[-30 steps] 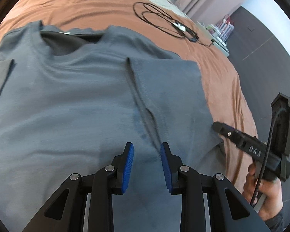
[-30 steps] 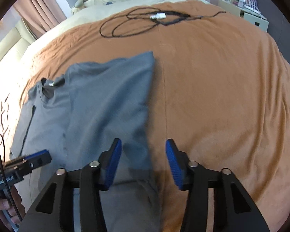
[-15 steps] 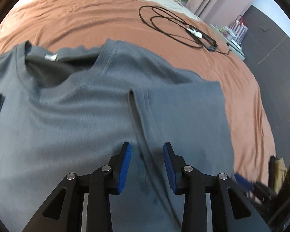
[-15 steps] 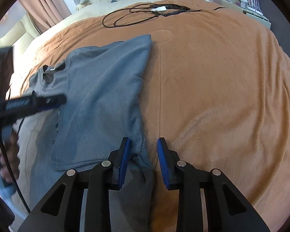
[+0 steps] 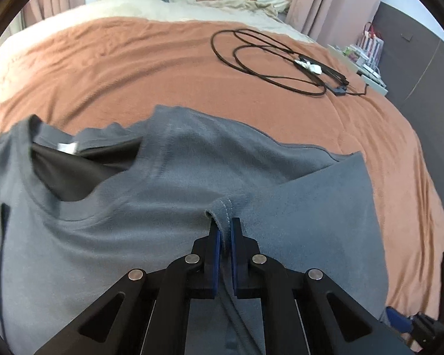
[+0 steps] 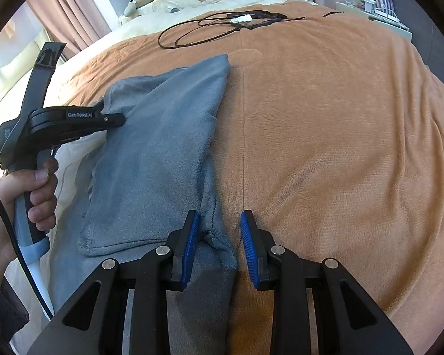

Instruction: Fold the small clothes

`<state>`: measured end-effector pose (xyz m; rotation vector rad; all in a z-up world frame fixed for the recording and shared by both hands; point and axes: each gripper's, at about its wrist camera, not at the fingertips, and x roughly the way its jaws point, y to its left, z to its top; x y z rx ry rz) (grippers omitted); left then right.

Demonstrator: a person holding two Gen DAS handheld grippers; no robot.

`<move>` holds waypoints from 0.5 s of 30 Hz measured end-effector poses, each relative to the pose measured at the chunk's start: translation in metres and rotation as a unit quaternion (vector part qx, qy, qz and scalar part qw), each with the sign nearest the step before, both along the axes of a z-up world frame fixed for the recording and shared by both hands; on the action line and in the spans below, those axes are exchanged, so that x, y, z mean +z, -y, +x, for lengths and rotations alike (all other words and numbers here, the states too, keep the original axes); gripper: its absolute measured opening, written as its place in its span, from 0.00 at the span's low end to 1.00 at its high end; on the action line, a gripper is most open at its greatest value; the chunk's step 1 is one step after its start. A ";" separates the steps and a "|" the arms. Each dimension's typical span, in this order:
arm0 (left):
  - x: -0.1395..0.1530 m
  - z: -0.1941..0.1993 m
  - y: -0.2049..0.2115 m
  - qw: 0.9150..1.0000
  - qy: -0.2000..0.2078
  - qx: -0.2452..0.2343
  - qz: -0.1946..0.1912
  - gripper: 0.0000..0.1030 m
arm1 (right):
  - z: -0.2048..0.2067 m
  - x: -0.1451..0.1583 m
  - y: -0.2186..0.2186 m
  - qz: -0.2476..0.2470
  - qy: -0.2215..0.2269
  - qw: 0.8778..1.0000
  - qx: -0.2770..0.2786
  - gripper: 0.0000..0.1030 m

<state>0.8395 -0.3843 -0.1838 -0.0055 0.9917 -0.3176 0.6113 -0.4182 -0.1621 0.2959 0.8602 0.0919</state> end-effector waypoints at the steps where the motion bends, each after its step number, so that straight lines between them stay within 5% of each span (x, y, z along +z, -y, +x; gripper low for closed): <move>1: 0.002 -0.002 -0.003 1.000 0.006 0.011 0.006 0.06 | 0.000 0.000 0.000 0.000 0.000 1.000 0.000 0.26; 15: 0.013 -0.032 -0.032 0.998 -0.054 0.026 -0.010 0.38 | 0.007 0.010 0.004 0.008 -0.021 1.000 0.000 0.31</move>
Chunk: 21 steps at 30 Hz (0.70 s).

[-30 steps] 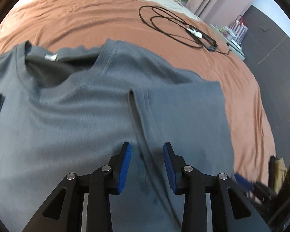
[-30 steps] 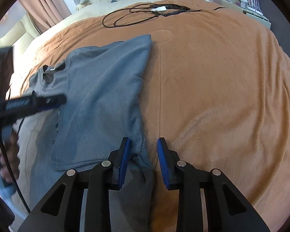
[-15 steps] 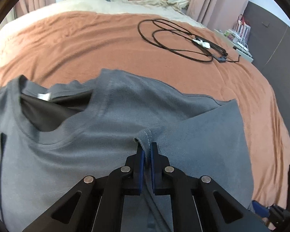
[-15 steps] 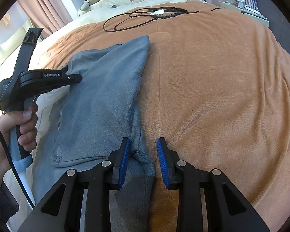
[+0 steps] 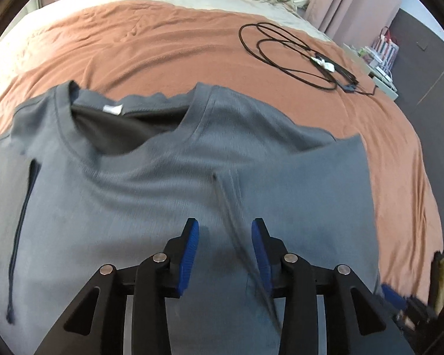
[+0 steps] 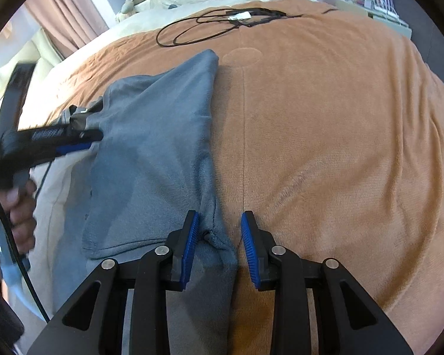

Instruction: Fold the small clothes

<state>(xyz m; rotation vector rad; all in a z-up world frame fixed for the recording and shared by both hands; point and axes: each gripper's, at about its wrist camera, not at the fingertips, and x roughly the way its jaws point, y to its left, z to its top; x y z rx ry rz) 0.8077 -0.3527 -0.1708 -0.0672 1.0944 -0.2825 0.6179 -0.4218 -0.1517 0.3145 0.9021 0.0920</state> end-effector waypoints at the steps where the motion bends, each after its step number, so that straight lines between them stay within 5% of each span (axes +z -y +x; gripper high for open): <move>1: 0.001 -0.003 -0.002 1.000 -0.002 -0.001 -0.002 0.38 | 0.001 0.002 0.001 0.001 -0.003 1.000 -0.001 0.33; 10: 0.002 -0.030 0.008 0.999 -0.009 -0.031 -0.011 0.38 | 0.020 0.027 -0.005 -0.029 -0.007 1.000 -0.001 0.34; 21: -0.014 -0.027 0.027 0.998 -0.007 -0.055 0.036 0.38 | 0.087 0.027 -0.015 -0.070 -0.010 0.997 0.017 0.34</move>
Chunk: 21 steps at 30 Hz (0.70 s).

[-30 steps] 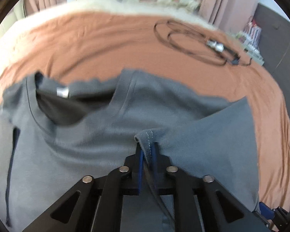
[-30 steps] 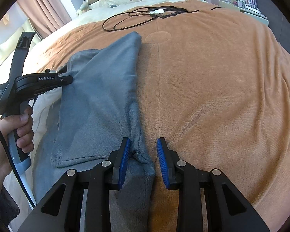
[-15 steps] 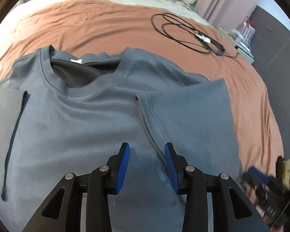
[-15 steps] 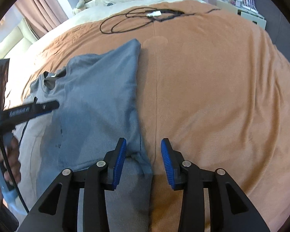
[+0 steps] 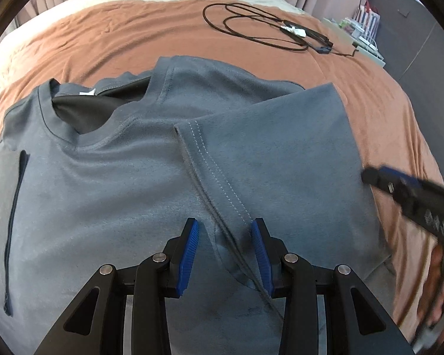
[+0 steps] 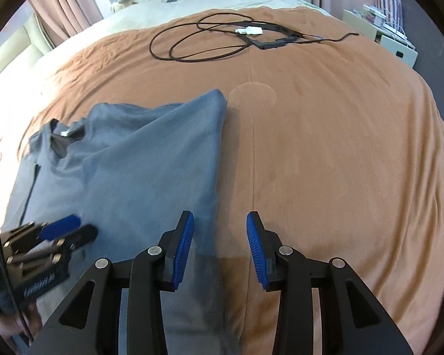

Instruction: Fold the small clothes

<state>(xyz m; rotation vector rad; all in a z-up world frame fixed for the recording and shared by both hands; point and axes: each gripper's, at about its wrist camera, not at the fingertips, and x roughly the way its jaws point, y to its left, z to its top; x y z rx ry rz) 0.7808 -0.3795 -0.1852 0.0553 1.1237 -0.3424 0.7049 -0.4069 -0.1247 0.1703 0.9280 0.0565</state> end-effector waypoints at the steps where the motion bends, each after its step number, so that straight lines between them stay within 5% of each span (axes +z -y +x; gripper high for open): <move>1: 0.000 0.001 0.000 1.000 -0.001 0.001 0.001 0.38 | 0.007 0.000 0.000 -0.011 0.003 1.000 0.002 0.34; 16: -0.007 0.005 -0.009 0.999 -0.007 0.031 -0.026 0.38 | 0.083 -0.009 -0.001 -0.033 0.005 0.999 0.008 0.34; 21: -0.010 0.004 -0.015 0.998 -0.005 0.049 -0.045 0.37 | 0.105 -0.013 0.008 -0.031 0.006 0.999 -0.030 0.34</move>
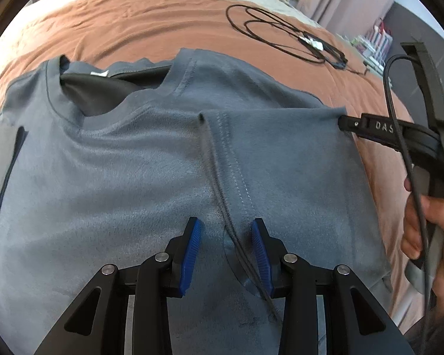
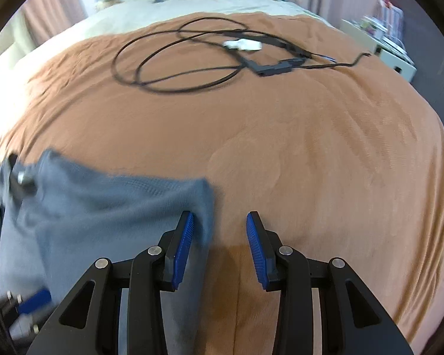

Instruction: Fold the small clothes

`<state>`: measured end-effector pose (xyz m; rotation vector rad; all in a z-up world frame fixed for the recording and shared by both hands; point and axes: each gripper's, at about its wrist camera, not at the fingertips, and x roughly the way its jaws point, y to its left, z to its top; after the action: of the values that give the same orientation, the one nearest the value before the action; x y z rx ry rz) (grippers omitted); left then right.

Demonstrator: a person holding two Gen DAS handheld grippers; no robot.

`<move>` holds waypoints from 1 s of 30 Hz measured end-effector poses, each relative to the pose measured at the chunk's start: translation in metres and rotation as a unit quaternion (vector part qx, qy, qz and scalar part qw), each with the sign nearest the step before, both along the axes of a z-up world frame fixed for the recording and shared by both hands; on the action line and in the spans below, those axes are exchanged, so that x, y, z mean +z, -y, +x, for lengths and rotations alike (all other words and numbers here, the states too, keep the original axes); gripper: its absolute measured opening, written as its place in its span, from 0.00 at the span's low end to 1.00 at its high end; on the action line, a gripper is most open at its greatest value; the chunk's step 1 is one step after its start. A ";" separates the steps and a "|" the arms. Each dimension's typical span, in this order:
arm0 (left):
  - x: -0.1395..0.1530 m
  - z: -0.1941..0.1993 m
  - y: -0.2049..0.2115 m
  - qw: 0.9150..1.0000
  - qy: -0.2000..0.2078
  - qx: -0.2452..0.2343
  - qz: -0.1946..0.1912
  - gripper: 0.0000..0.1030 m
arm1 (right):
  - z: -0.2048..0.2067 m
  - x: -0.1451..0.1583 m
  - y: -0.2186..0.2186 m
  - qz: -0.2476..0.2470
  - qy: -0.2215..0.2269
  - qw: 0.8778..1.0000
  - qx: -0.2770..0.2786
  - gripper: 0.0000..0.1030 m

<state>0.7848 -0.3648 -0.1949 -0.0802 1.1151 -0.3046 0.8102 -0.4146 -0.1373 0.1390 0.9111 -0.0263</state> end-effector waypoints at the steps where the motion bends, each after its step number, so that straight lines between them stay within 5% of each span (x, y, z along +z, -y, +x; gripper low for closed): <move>1: 0.000 -0.001 0.000 1.000 0.003 0.003 0.001 0.37 | 0.003 0.000 0.002 -0.005 0.005 1.000 -0.011 0.34; 6: 0.000 -0.003 0.004 1.000 0.015 0.012 0.010 0.37 | 0.005 0.007 0.014 -0.024 0.013 0.997 -0.076 0.34; 9: 0.002 -0.003 0.003 1.000 0.017 0.007 0.006 0.38 | -0.006 0.011 0.020 0.018 0.010 0.998 -0.059 0.34; 16: 0.023 -0.015 -0.018 1.000 -0.005 0.002 -0.026 0.38 | -0.048 0.028 0.026 0.032 0.007 0.999 -0.030 0.34; 17: 0.029 -0.018 -0.022 1.000 -0.001 0.002 -0.023 0.38 | -0.054 0.030 0.026 0.032 0.006 0.999 -0.028 0.36; 19: 0.039 -0.025 -0.032 1.000 0.005 0.006 -0.016 0.41 | -0.069 0.041 0.026 0.035 0.003 0.999 -0.029 0.69; 20: 0.047 -0.030 -0.039 1.000 0.008 0.010 -0.016 0.42 | -0.076 0.047 0.026 0.037 0.005 0.999 -0.031 0.73; 25: 0.080 -0.057 -0.069 0.999 0.023 0.013 -0.026 0.73 | -0.122 0.079 0.014 0.047 0.005 0.998 -0.030 0.86; 30: 0.118 -0.093 -0.105 0.997 0.063 0.023 -0.022 0.94 | -0.175 0.109 0.003 0.046 0.010 0.999 -0.022 0.89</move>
<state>0.6918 -0.2597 -0.0773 -0.1240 0.9795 -0.2898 0.6350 -0.4180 -0.0283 0.2444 0.8890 -0.0232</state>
